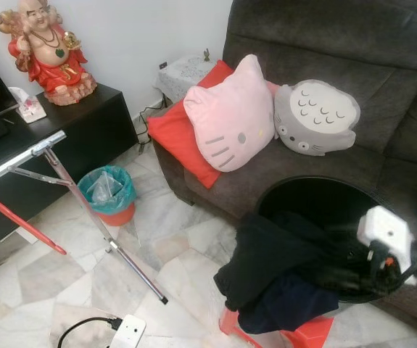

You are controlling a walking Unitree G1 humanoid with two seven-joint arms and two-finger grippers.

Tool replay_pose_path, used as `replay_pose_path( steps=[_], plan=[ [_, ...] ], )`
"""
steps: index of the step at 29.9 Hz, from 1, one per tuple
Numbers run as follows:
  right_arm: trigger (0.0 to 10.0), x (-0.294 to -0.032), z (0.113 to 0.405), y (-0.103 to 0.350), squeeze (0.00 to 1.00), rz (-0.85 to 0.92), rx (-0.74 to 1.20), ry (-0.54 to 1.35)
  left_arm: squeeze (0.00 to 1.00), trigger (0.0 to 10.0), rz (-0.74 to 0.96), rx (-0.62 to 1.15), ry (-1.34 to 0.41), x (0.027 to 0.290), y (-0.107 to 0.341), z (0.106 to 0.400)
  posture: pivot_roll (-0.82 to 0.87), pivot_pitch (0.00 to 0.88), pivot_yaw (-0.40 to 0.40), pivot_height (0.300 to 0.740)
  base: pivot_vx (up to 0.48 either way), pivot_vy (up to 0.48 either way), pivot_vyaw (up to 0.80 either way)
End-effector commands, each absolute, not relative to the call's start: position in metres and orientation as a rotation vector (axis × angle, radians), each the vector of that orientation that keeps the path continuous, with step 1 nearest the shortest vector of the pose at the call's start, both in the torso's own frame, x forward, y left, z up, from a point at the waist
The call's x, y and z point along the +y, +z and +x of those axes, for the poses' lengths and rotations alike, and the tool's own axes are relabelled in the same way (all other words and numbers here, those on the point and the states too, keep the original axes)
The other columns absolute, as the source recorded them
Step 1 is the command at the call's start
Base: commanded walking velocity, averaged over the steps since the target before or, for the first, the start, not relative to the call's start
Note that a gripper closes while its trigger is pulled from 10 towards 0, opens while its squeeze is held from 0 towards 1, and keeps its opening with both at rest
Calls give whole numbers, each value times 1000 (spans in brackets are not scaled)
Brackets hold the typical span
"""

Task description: Hang hanger

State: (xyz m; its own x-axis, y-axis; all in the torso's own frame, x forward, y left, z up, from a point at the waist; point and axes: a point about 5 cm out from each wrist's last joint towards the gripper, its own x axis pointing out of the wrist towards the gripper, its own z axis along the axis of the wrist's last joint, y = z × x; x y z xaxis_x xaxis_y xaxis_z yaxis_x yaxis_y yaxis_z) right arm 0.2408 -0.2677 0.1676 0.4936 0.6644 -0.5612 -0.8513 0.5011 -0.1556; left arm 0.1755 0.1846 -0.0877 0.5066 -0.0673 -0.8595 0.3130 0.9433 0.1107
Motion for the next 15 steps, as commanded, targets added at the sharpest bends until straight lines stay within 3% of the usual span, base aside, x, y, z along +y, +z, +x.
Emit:
replay_pose_path(
  steps=[1, 15],
  plan=[
    [10000, -264, 244, 180, 0, -447, 394, 957, 0, 10000, 265, 1038, -226, 187, -90, 171, -164, 22, 112, 740, 0, 0, 0],
    [10000, -268, 232, 157, 0, -423, 527, 981, 0, 10000, 265, 1038, -224, 188, -89, 171, -161, 29, 113, 740, 0, 0, 0]
  ],
)
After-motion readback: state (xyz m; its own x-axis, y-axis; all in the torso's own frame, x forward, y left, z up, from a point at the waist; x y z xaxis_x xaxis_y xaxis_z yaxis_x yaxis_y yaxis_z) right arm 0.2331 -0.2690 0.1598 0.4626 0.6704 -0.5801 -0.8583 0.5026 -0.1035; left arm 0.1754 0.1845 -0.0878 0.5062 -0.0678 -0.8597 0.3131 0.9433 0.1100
